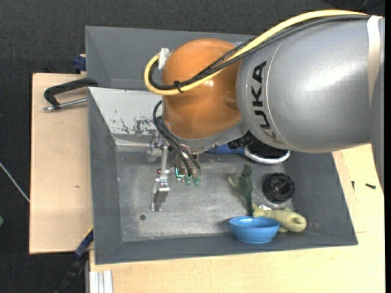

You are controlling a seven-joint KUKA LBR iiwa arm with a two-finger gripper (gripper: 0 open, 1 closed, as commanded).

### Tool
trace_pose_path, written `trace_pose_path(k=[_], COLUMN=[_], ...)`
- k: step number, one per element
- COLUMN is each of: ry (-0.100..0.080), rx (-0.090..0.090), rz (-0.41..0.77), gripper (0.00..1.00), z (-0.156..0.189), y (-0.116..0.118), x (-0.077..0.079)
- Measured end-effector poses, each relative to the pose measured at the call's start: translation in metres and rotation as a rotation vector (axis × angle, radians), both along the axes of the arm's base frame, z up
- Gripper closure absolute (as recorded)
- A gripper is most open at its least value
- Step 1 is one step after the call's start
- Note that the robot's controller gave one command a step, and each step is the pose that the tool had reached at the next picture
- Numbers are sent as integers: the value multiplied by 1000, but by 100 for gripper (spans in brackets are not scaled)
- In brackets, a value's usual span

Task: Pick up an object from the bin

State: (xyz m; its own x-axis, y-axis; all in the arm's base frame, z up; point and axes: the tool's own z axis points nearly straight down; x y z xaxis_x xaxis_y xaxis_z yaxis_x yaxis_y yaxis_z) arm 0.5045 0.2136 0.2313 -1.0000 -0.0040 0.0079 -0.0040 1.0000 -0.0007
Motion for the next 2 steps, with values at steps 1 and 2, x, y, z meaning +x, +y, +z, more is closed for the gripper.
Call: trace_pose_path(k=[1,2], ry=[-2,-6], rx=[-1,-2], rz=[176,217], gripper=[0,0], z=[-119,-108], y=[-53,-163], x=[20,2])
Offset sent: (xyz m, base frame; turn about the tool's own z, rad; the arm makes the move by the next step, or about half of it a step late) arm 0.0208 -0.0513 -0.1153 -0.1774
